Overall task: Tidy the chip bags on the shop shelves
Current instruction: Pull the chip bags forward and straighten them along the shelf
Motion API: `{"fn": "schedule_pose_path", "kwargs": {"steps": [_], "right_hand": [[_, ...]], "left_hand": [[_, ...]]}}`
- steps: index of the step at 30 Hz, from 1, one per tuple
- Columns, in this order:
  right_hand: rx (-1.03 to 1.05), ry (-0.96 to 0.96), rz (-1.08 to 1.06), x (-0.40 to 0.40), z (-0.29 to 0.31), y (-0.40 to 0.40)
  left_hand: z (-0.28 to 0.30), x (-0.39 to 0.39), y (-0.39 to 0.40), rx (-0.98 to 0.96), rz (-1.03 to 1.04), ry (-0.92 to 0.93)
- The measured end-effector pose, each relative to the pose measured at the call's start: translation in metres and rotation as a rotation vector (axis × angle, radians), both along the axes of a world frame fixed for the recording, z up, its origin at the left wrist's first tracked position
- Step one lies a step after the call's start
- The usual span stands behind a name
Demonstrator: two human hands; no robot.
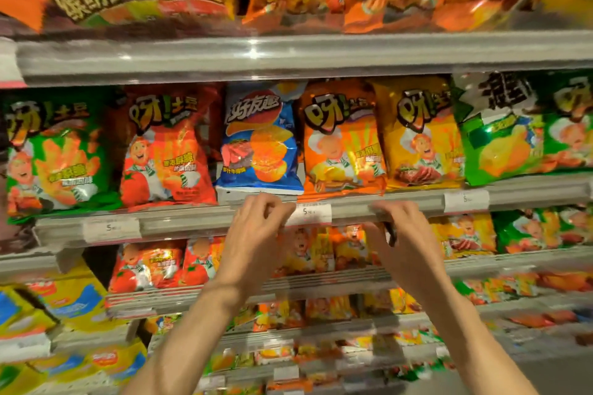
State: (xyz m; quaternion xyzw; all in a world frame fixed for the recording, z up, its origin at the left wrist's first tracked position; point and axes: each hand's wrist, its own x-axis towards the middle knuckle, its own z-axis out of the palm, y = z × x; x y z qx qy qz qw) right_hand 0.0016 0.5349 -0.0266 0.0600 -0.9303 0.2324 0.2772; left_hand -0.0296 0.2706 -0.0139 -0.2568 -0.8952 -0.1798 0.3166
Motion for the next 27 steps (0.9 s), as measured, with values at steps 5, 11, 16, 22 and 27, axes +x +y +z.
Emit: {"fn": "schedule_pose_path", "kwargs": {"steps": [5, 11, 16, 22, 27], "right_hand": [[0.162, 0.085, 0.179, -0.026, 0.010, -0.021], [0.197, 0.092, 0.213, -0.036, 0.012, -0.030], [0.191, 0.109, 0.196, -0.035, 0.007, -0.034], [0.111, 0.095, 0.202, -0.029, 0.014, -0.037], [-0.109, 0.083, 0.177, -0.028, 0.044, -0.041]], "left_hand": [[0.003, -0.016, -0.012, -0.099, -0.045, 0.051], [0.001, -0.024, -0.020, -0.094, -0.102, 0.048], [0.001, -0.026, -0.022, -0.012, -0.123, 0.007], [0.005, -0.028, -0.020, 0.029, -0.113, -0.041], [0.008, -0.026, -0.018, 0.018, -0.100, -0.089]]}}
